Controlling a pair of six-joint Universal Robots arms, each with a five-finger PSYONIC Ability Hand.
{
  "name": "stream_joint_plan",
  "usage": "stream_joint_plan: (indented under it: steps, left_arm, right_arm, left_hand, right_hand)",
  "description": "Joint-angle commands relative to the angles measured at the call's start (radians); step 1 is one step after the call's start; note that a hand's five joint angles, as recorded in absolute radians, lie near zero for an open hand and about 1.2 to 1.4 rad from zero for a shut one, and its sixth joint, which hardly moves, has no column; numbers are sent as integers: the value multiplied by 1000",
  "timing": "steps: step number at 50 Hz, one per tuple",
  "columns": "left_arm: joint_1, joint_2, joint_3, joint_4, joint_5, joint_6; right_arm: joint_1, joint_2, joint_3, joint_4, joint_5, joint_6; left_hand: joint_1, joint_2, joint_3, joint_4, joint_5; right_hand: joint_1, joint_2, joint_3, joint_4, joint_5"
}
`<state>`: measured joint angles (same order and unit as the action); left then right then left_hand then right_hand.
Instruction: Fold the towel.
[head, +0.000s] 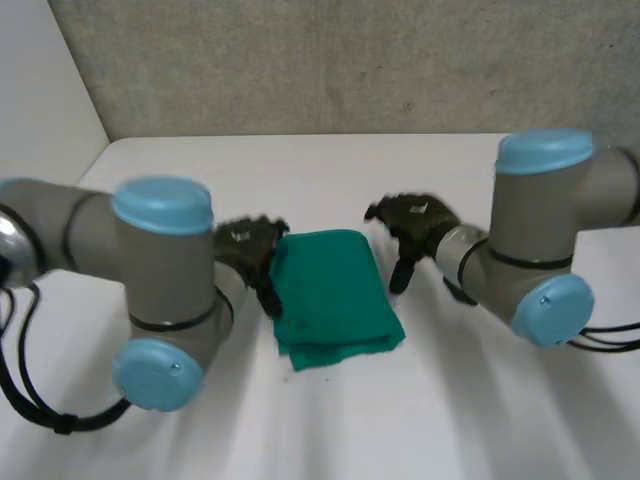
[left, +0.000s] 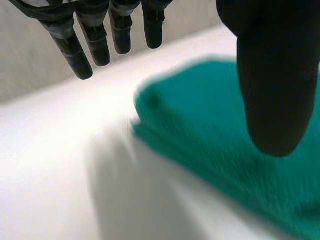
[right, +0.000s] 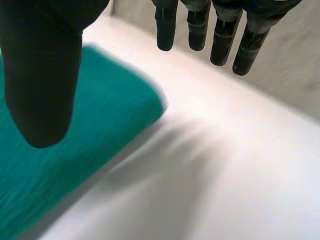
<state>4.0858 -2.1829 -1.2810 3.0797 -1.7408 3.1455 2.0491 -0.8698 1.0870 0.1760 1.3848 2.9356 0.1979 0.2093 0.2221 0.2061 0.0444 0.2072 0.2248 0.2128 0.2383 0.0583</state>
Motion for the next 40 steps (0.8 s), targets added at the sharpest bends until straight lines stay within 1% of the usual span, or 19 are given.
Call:
stream_joint_plan:
  steps: [1, 2, 3, 4, 7, 8, 13, 16, 21, 25, 40]
  left_arm:
    - [24, 230, 20, 2, 4, -5]
    - [33, 253, 22, 2, 4, -5]
    - [33, 253, 22, 2, 4, -5]
    - [77, 314, 22, -2, 6, -2]
    - [125, 357, 28, -27, 9, -5]
    - [154, 380, 38, -57, 10, -5]
    - [209, 429, 61, -153, 13, -7]
    - [248, 454, 65, -214, 46, -15]
    - [258, 472, 57, -228, 86, -39]
    - [252, 472, 48, -228, 90, -58]
    - [257, 485, 9, -222, 95, -55]
  right_arm:
    - [-30, -253, 73, -151, 132, 34]
    - [-41, -280, 83, -170, 149, 40]
    - [-65, -334, 103, -197, 184, 46]
    - [-76, -362, 111, -208, 198, 50]
    - [-110, -451, 125, -219, 233, 51]
    - [-115, -465, 128, -216, 235, 51]
    - [-138, -491, 129, -153, 230, 37]
    - [-150, -492, 117, -92, 223, 39]
    - [-161, -492, 108, -67, 214, 48]
    - [-161, -492, 117, -67, 207, 48]
    - [-144, -494, 157, -85, 206, 50]
  left_hand:
    - [-8, -19, -32, -16, -29]
    - [-8, -19, -32, -16, -29]
    - [-8, -19, -32, -16, -29]
    - [4, -8, -20, -4, -17]
    - [16, 4, -9, 7, -5]
    - [19, 7, -6, 10, -3]
    - [21, 10, -3, 13, 0]
    - [7, -4, -17, -1, -14]
    - [-2, -13, -26, -10, -23]
    - [-11, -22, -35, -19, -32]
    - [-23, -34, -47, -31, -44]
  right_hand:
    - [-33, -50, -38, -64, -58]
    - [-33, -50, -38, -64, -58]
    - [-33, -50, -38, -64, -58]
    - [-33, -50, -38, -64, -58]
    - [-33, -50, -38, -64, -58]
    - [-33, -50, -38, -64, -58]
    - [-33, -50, -38, -64, -58]
    - [-33, -50, -38, -64, -58]
    - [-33, -50, -38, -64, -58]
    - [-33, -50, -38, -64, -58]
    - [-33, -50, -38, -64, -58]
